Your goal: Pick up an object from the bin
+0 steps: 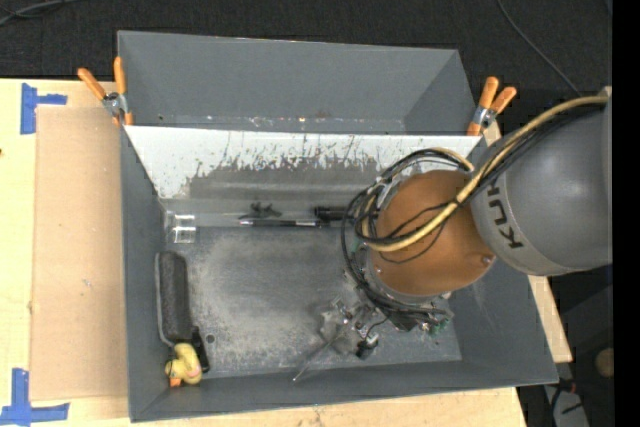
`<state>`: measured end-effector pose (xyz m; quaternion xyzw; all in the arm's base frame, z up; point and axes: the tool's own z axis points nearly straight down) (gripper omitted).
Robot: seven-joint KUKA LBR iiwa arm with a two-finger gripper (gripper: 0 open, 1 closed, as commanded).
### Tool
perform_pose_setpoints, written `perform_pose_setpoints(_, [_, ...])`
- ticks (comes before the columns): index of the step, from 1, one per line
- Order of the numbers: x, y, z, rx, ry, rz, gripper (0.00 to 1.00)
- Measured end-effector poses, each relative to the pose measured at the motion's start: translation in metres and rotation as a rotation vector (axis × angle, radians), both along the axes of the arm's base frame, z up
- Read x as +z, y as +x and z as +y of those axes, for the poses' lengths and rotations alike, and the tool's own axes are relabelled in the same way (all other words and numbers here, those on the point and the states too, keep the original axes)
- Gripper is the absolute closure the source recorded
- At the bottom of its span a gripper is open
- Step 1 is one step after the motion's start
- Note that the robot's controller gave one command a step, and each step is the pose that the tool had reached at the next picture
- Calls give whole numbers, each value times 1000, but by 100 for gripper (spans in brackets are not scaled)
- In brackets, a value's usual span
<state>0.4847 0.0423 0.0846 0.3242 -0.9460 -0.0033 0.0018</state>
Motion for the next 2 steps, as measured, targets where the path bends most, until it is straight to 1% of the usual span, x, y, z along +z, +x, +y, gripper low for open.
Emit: perform_pose_setpoints(2, [26,0,1,-5,1,0,100])
